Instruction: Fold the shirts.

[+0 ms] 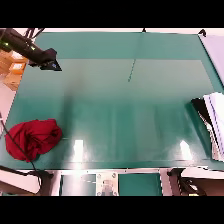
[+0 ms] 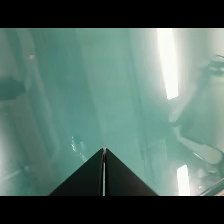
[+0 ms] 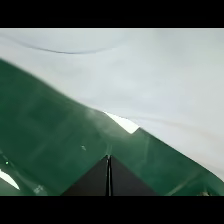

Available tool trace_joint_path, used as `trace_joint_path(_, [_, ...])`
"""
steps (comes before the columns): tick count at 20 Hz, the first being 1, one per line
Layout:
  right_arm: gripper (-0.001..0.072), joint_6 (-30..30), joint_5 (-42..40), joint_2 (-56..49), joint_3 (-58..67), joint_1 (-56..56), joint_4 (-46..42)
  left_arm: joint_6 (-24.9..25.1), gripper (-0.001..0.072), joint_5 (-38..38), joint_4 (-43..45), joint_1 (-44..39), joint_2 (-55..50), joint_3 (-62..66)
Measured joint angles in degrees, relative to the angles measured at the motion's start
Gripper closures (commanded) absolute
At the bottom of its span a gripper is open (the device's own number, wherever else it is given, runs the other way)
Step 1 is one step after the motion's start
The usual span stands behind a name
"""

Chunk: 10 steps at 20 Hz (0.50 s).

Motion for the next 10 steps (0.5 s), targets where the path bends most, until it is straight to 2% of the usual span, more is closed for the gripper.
trace_joint_path(4, [0.0694,-3.1,-7.7,5.7,-4.9,17.2,3.7,-0.9,0.0683,3.6,1.9,-4.4,11.0,-14.4])
trace_joint_path(10, [0.0693,-5.0,-20.2,21.0,-32.3,41.5,5.9,-3.5,0.0683,12.2,3.2,-10.0,32.6,-48.0])
